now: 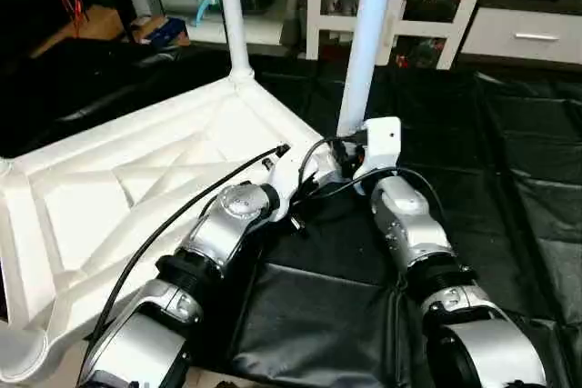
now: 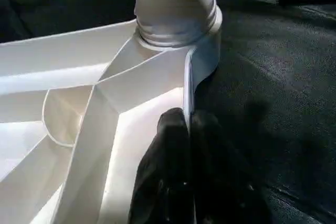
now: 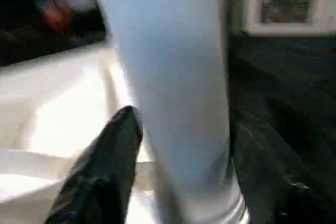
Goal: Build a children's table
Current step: Rotate leg to tighten
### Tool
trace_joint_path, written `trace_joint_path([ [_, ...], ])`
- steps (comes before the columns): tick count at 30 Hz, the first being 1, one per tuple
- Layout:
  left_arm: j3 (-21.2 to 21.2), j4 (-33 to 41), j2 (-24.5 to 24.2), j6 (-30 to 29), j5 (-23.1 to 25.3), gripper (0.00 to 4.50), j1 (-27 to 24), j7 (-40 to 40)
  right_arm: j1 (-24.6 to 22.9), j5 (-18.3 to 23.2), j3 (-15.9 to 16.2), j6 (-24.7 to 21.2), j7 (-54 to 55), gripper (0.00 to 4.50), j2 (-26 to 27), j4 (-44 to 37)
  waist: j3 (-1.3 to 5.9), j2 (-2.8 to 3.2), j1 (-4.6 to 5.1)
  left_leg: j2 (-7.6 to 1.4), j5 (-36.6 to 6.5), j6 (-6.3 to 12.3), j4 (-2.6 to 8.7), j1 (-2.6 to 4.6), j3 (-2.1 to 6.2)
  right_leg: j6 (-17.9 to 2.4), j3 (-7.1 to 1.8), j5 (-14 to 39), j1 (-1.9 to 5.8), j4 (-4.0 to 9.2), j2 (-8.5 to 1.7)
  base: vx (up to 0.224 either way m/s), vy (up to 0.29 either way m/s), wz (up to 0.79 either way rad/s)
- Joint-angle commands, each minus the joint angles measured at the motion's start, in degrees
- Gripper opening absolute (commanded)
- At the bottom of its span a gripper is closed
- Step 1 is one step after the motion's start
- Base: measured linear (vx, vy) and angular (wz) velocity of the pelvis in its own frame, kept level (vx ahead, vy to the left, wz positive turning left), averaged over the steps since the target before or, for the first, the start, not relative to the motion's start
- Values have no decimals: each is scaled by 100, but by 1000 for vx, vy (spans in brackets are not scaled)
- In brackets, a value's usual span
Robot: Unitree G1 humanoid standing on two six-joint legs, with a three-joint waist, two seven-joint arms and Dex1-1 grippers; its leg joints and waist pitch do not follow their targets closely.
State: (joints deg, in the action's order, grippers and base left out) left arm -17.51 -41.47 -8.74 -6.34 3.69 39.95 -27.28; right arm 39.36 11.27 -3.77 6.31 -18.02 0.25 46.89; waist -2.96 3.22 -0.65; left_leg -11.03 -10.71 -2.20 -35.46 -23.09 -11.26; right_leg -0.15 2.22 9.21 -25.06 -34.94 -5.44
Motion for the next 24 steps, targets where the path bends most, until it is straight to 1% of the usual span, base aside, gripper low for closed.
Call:
trace_joint_path([
  [1, 325, 67, -197, 182, -62, 0, 21, 125, -31, 180, 279, 94, -756, 286, 74, -458, 505, -65, -26, -104, -465, 954, 345, 81, 78, -1625, -75, -225, 464, 254, -210, 0, 0, 0],
  [2, 311, 107, -229, 183, -68, 0, -15, 51, -50, 199, 272, 58, -831, 298, 24, -500, 504, -61, 2, -115, -534, 917, 349, 85, 86, -1619, -73, -110, 460, 257, -209, 0, 0, 0],
  [3, 282, 244, -291, 162, -89, 0, -115, -93, -108, 232, 294, -51, -1023, 305, -102, -610, 492, -49, 21, -124, -663, 836, 358, 108, 82, -1630, -75, 108, 440, 288, -201, 0, 0, 0],
  [4, 263, 339, -332, 148, -104, 0, -184, -190, -148, 252, 312, -125, -1153, 317, -188, -685, 483, -55, 15, -139, -730, 781, 363, 130, 75, -1666, -85, 198, 426, 299, -189, 0, 0, 0],
  [5, 255, 439, -375, 140, -117, 0, -259, -263, -192, 245, 345, -198, -1309, 330, -297, -759, 482, -12, -9, -152, -796, 708, 368, 159, 68, -1680, -89, 297, 398, 305, -188, 0, 0, 0],
  [6, 240, 631, -464, 133, -145, 0, -401, -413, -265, 183, 424, -363, -1605, 342, -521, -878, 481, -15, -15, -148, -804, 685, 372, 165, 70, -1686, -85, 291, 407, 309, -171, 0, 0, 0],
  [7, 233, 746, -520, 131, -161, 0, -487, -501, -306, 134, 475, -466, -1787, 342, -661, -945, 472, -26, -26, -159, -798, 646, 384, 152, 70, -1683, -85, 242, 413, 301, -165, 0, 0, 0],
  [8, 233, 746, -520, 131, -161, 0, -487, -501, -306, 134, 475, -466, -1787, 342, -661, -945, 473, -27, -32, -160, -814, 626, 384, 154, 72, -1680, -83, 240, 414, 295, -166, 0, 0, 0],
  [9, 215, 931, -608, 147, -189, 0, -615, -637, -381, 143, 530, -581, -2060, 342, -839, -1086, 476, -4, -37, -154, -867, 590, 378, 173, 63, -1678, -90, 261, 394, 304, -161, 0, 0, 0],
  [10, 195, 1173, -695, 160, -286, 0, -770, -875, -463, 214, 587, -712, -2383, 342, -1022, -1251, 473, -14, -43, -152, -882, 567, 384, 153, 62, -1664, -96, 239, 406, 296, -167, 0, 0, 0],
  [11, 195, 1173, -695, 160, -286, 0, -770, -875, -463, 214, 587, -712, -2383, 342, -1022, -1251, 477, -18, -55, -151, -919, 562, 384, 157, 65, -1661, -94, 250, 417, 296, -172, 0, 0, 0],
  [13, 45, 1915, -1013, 195, -604, 0, -1226, -1682, -726, 334, 824, -844, -3341, 342, -1548, -1720, 467, -30, -82, -167, -1002, 541, 390, 155, 68, -1630, -98, 347, 413, 307, -182, 0, 0, 0],
  [14, -6, 2175, -1123, 176, -710, 0, -1382, -1964, -823, 369, 910, -892, -3666, 342, -1729, -1891, 470, -32, -93, -175, -1012, 541, 392, 151, 74, -1617, -97, 352, 428, 297, -187, 0, 0, 0],
  [15, -78, 2490, -1267, 148, -856, 0, -1564, -2280, -949, 437, 1001, -966, -4039, 342, -1943, -2093, 460, -23, -125, -192, -991, 548, 397, 158, 68, -1607, -105, 354, 408, 297, -188, 0, 0, 0],
  [16, -79, 2493, -1269, 148, -857, 0, -1566, -2283, -951, 438, 1001, -967, -4042, 342, -1945, -2095, 461, -14, -157, -193, -1006, 550, 392, 173, 58, -1608, -101, 380, 392, 297, -176, 0, 0, 0],
  [17, -155, 2991, -1459, -34, -1115, 0, -1821, -2689, -1134, 546, 1110, -1069, -4545, 342, -2254, -2372, 452, 2, -177, -201, -1128, 529, 399, 191, 47, -1598, -99, 506, 366, 308, -168, 0, 0, 0],
  [18, -155, 2991, -1459, -34, -1115, 0, -1821, -2689, -1134, 546, 1110, -1069, -4545, 342, -2254, -2372, 448, -2, -192, -211, -1154, 500, 406, 186, 52, -1584, -96, 556, 372, 302, -168, 0, 0, 0],
  [20, -212, 3467, -1639, -256, -1370, 0, -2049, -3040, -1313, 615, 1193, -1196, -4999, 342, -2544, -2605, 429, 6, -218, -217, -1277, 424, 426, 207, 47, -1547, -102, 766, 346, 326, -161, 0, 0, 0],
  [21, -247, 3770, -1775, -408, -1488, 0, -2197, -3246, -1458, 709, 1239, -1383, -5349, 342, -2750, -2821, 420, -3, -228, -220, -1373, 382, 430, 215, 34, -1524, -112, 883, 327, 341, -157, 0, 0, 0],
  [22, -260, 3880, -1831, -466, -1520, 0, -2252, -3319, -1523, 777, 1261, -1496, -5507, 342, -2841, -2927, 409, -7, -244, -221, -1449, 344, 448, 213, 40, -1463, -117, 1012, 343, 355, -156, 0, 0, 0],
  [23, -260, 3880, -1831, -466, -1520, 0, -2252, -3319, -1523, 777, 1261, -1496, -5507, 342, -2841, -2927, 398, -4, -252, -217, -1529, 303, 455, 214, 38, -1414, -125, 1171, 323, 375, -154, 0, 0, 0],
  [24, -263, 3940, -1869, -485, -1540, 0, -2288, -3369, -1583, 857, 1293, -1627, -5659, 342, -2931, -3025, 401, -15, -250, -213, -1556, 278, 455, 211, 41, -1392, -125, 1226, 323, 376, -159, 0, 0, 0],
])
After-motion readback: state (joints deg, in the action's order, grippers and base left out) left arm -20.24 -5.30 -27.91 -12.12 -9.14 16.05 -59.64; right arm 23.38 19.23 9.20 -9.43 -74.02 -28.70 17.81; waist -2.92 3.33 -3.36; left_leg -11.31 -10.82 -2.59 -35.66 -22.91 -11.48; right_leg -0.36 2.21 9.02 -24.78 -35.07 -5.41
